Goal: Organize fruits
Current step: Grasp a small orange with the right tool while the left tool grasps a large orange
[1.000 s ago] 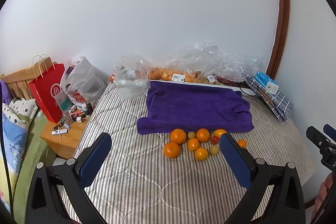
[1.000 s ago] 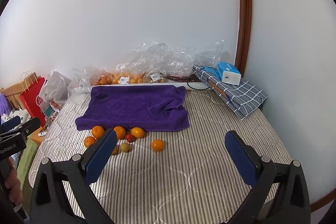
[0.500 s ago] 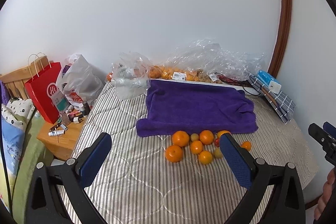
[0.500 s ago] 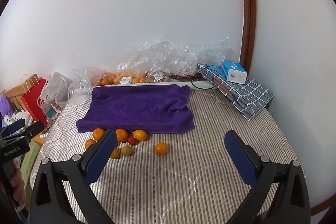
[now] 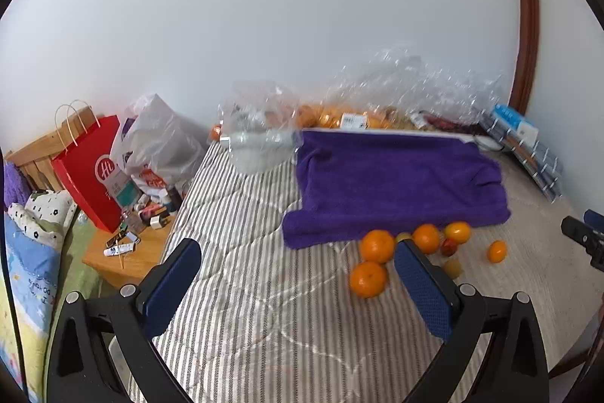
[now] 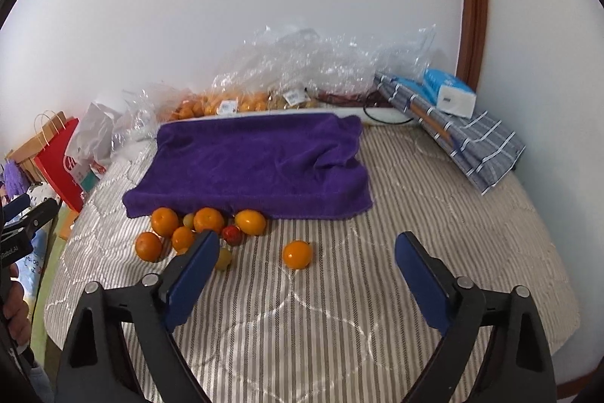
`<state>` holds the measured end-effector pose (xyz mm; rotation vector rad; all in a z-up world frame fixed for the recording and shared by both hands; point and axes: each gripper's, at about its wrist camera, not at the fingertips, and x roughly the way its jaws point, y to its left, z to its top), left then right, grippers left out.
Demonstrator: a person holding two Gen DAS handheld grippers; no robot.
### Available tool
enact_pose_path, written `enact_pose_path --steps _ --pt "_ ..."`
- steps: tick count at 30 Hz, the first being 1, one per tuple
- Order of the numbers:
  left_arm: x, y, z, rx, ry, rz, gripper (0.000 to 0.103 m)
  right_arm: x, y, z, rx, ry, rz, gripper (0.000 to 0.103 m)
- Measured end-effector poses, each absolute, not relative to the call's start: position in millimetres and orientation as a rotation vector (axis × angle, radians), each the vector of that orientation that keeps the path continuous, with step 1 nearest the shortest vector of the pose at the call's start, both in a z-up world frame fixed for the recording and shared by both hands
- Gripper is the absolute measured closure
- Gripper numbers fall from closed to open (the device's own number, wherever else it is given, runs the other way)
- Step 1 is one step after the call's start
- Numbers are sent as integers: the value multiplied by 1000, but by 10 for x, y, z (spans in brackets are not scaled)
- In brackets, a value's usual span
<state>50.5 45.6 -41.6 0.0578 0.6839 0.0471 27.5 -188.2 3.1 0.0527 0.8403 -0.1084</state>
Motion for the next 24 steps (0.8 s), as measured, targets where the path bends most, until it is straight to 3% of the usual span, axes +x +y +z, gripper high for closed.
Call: enact_pose_path --steps 6,12,17,24 --pt "718 558 -725 31 748 24 1 480 -1898 -316 36 892 -95 26" --pt "833 609 -1039 4 804 -6 11 697 -1913 -815 23 986 -75 47" --pt "896 568 -1201 -12 842 -57 14 814 -1909 -1110 28 1033 -61 54" --pt "966 395 -1349 -39 882 -144 27 870 -1896 -1258 30 1050 -32 70"
